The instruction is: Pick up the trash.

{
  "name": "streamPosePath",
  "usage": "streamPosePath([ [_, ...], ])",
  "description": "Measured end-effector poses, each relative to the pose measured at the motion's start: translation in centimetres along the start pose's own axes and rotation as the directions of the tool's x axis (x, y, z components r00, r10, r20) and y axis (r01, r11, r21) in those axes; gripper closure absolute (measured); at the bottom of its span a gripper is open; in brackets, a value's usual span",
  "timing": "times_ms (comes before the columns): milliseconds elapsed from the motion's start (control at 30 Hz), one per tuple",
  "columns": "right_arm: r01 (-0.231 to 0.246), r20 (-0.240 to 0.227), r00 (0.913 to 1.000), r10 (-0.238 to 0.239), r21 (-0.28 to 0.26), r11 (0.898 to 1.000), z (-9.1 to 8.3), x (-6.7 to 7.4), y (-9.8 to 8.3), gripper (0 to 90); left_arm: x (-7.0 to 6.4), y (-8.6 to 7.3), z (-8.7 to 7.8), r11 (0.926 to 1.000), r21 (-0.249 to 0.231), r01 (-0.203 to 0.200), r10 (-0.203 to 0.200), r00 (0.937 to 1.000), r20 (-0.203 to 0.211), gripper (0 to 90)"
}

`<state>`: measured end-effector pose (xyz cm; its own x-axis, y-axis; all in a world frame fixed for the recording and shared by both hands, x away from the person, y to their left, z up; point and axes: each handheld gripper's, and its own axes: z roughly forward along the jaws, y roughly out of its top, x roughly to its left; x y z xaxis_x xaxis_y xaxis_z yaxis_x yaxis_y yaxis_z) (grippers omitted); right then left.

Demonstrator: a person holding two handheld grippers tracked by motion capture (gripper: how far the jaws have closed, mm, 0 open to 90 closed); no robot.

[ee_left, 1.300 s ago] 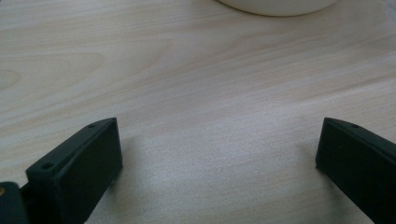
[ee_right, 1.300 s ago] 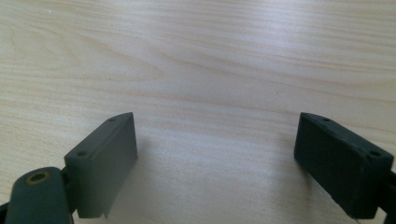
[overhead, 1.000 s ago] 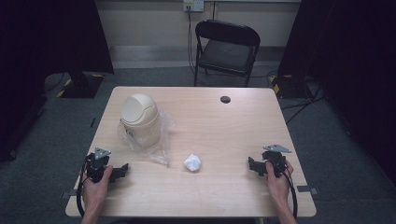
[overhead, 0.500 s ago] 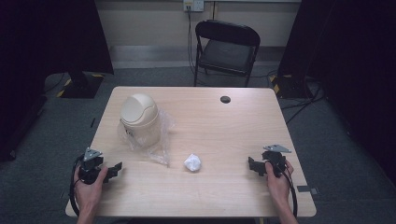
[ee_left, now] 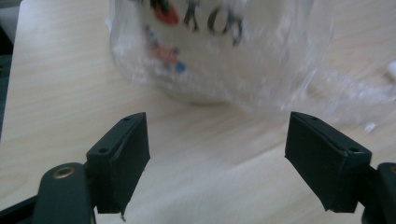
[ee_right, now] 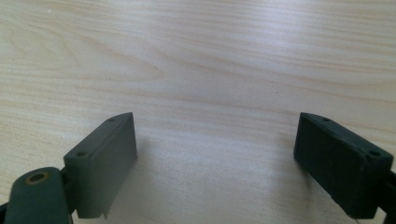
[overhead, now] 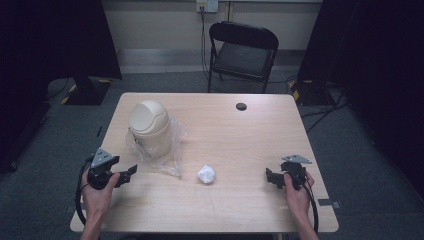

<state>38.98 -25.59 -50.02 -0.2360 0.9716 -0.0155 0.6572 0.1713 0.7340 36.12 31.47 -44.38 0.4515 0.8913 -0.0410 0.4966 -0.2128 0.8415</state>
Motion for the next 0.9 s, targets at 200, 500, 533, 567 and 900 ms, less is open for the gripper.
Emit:
streamPosePath([
  [200,0.001,0.0,1.0,-0.001,0.0,1.0,0.0,0.0,0.0,12.3,-0.3,3.0,-0.2,0.9988,-0.034,-0.035,0.037,0.9976,0.059,20.1],
  [500,0.001,0.0,1.0,-0.001,0.0,1.0,0.0,0.0,0.0,12.3,-0.6,6.4,0.1,0.9952,-0.074,-0.064,0.072,0.9913,0.11,19.3],
  [533,0.001,0.0,1.0,-0.001,0.0,1.0,0.0,0.0,0.0,12.4,-0.7,6.8,0.1,0.9945,-0.072,-0.076,0.084,0.9903,0.11,19.3],
  [567,0.0,0.0,1.0,0.0,0.0,1.0,0.0,0.0,0.0,12.3,-0.7,7.1,0.1,0.9936,-0.076,-0.083,0.091,0.9899,0.109,19.3],
  [900,0.001,0.0,1.0,-0.001,0.0,1.0,0.0,0.0,0.0,12.4,-1.0,10.1,1.3,0.9891,-0.071,-0.129,0.138,0.9795,0.146,19.3],
])
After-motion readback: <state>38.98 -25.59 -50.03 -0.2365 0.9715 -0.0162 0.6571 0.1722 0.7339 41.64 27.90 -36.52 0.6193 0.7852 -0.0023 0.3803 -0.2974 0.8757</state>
